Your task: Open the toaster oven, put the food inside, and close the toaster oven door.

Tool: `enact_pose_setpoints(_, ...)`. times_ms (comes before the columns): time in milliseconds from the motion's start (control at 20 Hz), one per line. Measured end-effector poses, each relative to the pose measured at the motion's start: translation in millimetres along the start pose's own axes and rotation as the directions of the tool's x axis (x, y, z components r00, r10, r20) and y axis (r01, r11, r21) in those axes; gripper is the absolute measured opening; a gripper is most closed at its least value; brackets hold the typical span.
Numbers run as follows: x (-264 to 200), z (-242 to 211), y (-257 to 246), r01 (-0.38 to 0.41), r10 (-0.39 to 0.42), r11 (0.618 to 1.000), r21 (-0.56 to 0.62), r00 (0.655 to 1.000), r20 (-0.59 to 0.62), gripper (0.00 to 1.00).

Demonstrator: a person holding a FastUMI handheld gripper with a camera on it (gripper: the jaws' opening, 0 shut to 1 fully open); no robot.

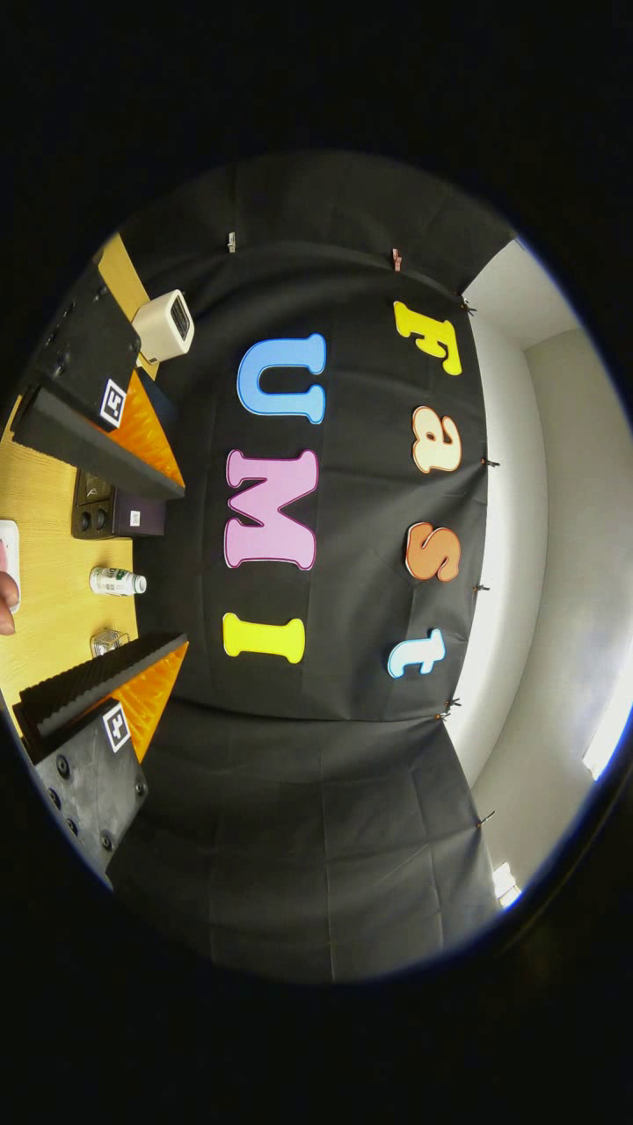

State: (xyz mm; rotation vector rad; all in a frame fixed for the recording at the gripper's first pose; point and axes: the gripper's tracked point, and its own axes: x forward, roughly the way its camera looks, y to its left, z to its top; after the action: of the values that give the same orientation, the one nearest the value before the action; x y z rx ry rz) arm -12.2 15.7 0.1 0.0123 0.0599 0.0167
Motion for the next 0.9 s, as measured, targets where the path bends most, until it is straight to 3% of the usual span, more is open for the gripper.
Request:
enact_pose_setpoints(400, 27, -20, 78, -0.061, 0.061, 0.998, 0.008, 0.998, -0.024, 0.97)
enact_pose_setpoints(700, 69, -82, 154, -0.11, 0.111, 0.994, 0.014, 0.984, -0.138, 0.97)
enact_pose_setpoints(900, 97, -145, 196, -0.12, 0.13, 0.991, 0.051, 0.957, -0.258, 0.98)
